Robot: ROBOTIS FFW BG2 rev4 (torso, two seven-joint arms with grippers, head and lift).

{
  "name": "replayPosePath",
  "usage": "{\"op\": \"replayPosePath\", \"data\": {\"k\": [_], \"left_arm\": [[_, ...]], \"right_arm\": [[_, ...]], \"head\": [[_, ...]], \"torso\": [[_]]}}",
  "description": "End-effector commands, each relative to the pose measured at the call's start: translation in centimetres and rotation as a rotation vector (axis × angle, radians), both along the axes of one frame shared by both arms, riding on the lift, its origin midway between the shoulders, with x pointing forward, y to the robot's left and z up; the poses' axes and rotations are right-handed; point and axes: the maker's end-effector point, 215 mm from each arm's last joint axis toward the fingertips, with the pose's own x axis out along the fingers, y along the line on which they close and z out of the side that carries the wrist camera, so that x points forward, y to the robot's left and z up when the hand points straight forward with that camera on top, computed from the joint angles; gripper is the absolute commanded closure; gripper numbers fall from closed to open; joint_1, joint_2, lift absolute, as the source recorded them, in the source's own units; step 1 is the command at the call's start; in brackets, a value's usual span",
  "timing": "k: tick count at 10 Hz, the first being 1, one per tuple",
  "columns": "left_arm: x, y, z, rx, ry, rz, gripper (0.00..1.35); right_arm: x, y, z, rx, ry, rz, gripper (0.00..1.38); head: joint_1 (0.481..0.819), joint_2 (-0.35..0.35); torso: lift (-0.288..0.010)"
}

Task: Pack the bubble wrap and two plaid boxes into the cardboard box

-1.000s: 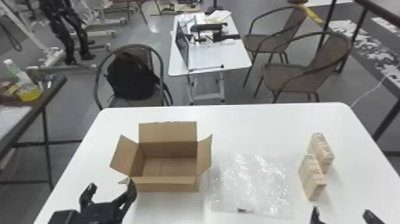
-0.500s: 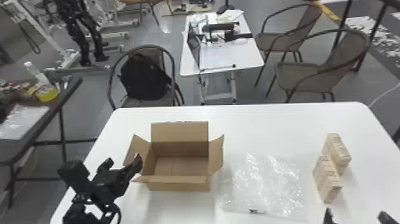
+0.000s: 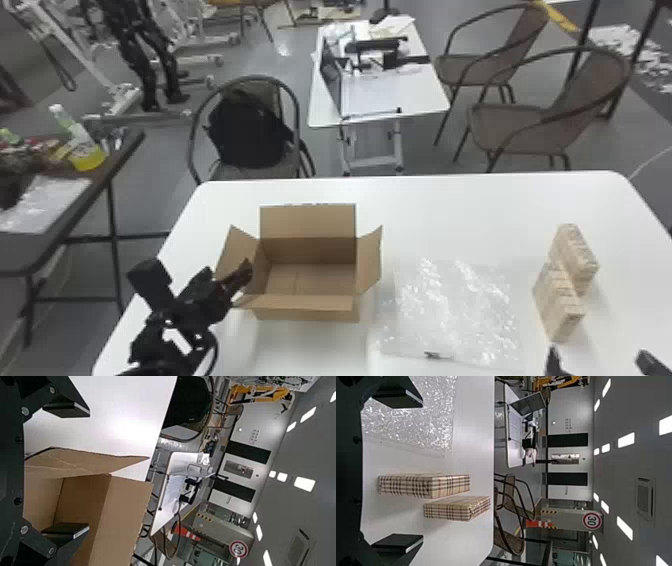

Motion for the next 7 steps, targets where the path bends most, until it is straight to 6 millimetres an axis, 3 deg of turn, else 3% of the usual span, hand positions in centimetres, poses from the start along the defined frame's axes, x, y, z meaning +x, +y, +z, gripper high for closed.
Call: {"op": "replayPosePath", "data": {"k": [1, 2, 3, 5, 6, 7], "left_arm": [[1.0, -0.3, -0.8, -0.036, 0.003, 0.008, 0.50], [1.1, -0.5, -1.2, -0.065, 0.007, 0.008, 0.75], [1.2, -0.4, -0.7, -0.040, -0.008, 0.005, 0.83], [1.4, 0.0, 0.0, -0.008, -0.031, 0.010, 0.84], [1.4, 0.3, 0.3, 0.000, -0.039, 0.018, 1.16], [1.5, 0.6, 0.4, -0.002, -0.037, 0.025, 1.20]], "right_arm": [[0.3, 0.1, 0.0, 0.000, 0.001, 0.005, 0.11], [0.3, 0.4, -0.1, 0.001, 0.003, 0.009, 0.11], [0.3, 0.4, -0.2, 0.002, 0.006, 0.008, 0.10], [0.3, 0.5, -0.3, 0.002, 0.007, 0.007, 0.10], [0.3, 0.5, -0.3, 0.002, 0.007, 0.007, 0.10], [0.3, 0.5, -0.3, 0.004, 0.007, 0.006, 0.10]], "head": [[0.695, 0.210], [0.695, 0.208], [0.695, 0.206], [0.695, 0.208], [0.695, 0.211], [0.695, 0.214]], "torso": [[-0.014], [-0.014], [-0.014], [-0.014], [-0.014], [-0.014]]}}
